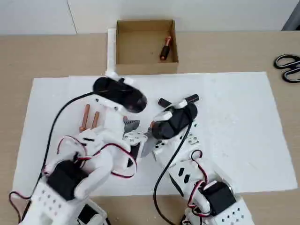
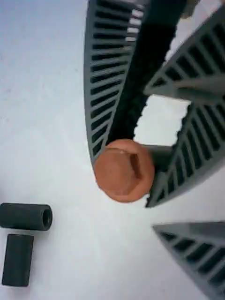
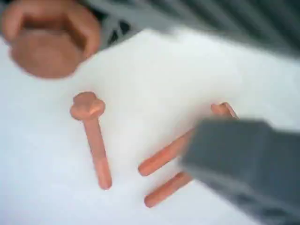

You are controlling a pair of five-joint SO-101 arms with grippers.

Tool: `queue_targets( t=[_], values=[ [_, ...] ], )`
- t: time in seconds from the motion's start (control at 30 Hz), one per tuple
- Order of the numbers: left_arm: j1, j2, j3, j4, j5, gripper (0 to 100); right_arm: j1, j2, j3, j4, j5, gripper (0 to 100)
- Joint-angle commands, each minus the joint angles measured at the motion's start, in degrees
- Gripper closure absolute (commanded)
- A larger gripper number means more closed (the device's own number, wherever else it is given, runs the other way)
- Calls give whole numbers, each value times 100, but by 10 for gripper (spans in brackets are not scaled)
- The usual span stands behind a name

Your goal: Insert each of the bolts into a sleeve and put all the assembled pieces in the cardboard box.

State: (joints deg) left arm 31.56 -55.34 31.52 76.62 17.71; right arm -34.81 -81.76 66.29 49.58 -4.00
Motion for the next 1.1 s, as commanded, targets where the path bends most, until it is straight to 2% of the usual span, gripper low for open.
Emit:
queue_targets(
  t=[0.0,0.17,0.3,0.5,0.63,0.8,1.07],
  values=[
    [-185,-114,-303,114,44,826,-22,-75,-70,-92,-18,995],
    [-668,-123,-708,290,44,826,-22,-75,-70,-92,-18,995],
    [-1996,-123,-1147,756,18,826,127,-75,-70,-92,-9,995],
    [-4167,-123,-1402,1495,-1213,826,1051,4,-185,-136,18,995],
    [-5319,-123,-1376,1723,-2136,827,1930,462,-396,-110,484,995],
    [-5679,-123,-1244,2031,-2462,827,2818,2114,-1670,-154,853,995],
    [-5688,-123,-901,2048,-2444,829,2668,5947,-5758,-154,905,995]
  ],
)
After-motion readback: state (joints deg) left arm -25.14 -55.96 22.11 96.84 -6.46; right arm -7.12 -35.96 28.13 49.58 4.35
